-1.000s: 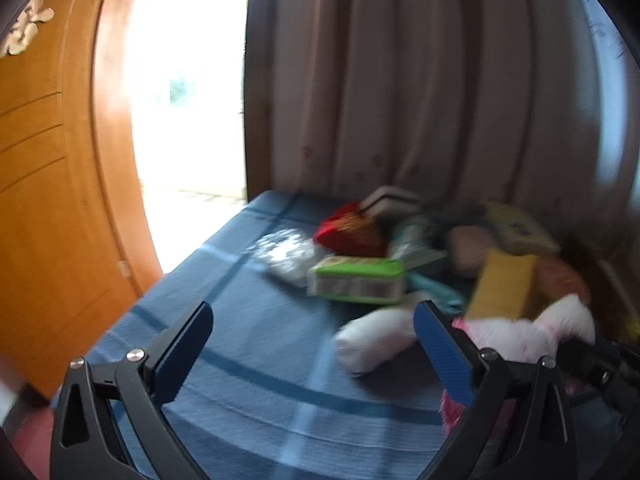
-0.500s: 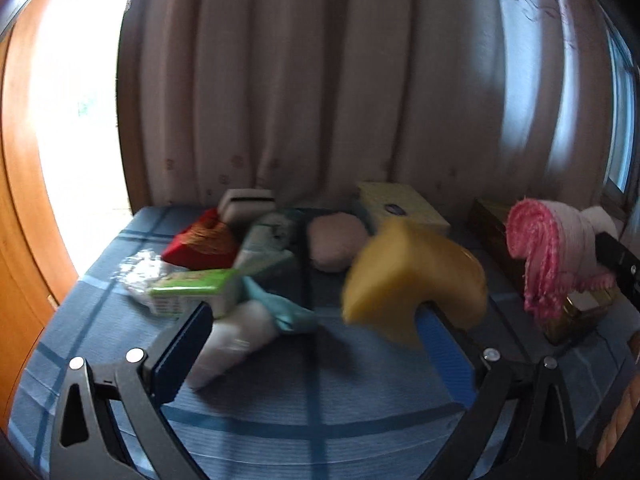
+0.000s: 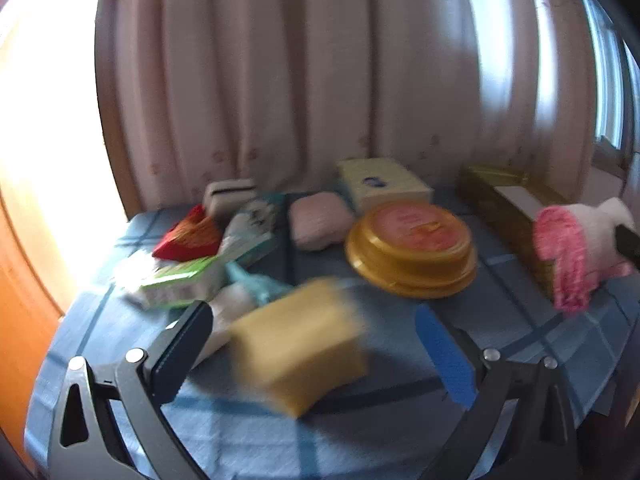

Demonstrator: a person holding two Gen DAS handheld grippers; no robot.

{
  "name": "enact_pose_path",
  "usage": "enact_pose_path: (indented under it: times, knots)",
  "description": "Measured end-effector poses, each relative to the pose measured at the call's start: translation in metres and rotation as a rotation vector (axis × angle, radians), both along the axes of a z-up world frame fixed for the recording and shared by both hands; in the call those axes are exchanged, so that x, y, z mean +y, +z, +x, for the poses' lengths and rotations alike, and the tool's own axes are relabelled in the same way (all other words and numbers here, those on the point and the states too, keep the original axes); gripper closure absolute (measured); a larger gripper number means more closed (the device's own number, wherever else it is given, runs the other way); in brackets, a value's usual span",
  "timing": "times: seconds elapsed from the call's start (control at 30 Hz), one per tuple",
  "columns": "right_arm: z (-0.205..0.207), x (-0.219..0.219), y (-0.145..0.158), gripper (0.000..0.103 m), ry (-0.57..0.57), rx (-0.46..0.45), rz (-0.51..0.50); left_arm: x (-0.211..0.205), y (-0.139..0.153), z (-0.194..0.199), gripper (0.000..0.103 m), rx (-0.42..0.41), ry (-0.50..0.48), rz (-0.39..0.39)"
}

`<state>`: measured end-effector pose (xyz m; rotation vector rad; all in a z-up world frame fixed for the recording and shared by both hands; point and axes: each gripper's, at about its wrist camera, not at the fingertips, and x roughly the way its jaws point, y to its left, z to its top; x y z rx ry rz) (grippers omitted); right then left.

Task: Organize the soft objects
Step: 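Grasp the yellow sponge with the left tool while the right tool holds the towel roll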

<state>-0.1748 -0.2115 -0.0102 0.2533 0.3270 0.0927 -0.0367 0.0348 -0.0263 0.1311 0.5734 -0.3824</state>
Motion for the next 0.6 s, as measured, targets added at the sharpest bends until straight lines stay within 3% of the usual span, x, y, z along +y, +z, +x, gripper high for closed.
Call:
enact_pose_path:
  times: [0.33,0.4,0.47,0.6]
  knots:
    - [0.003,0.000,-0.009,0.082,0.037,0.021,0.016,0.012,-0.013,0.021,0.002,0.132,0.107,-0.088]
    - [0.002,0.000,-0.009,0.082,0.036,0.020,0.014,0.009,-0.018,0.022,0.014,0.141,0.103,-0.099]
    - [0.001,-0.001,-0.009,0.082,0.030,0.018,0.010,0.003,-0.024,0.024,0.039,0.157,0.090,-0.084]
    - [0.000,-0.004,-0.009,0.082,0.019,0.014,0.015,0.004,-0.024,0.020,0.047,0.143,0.074,-0.110]
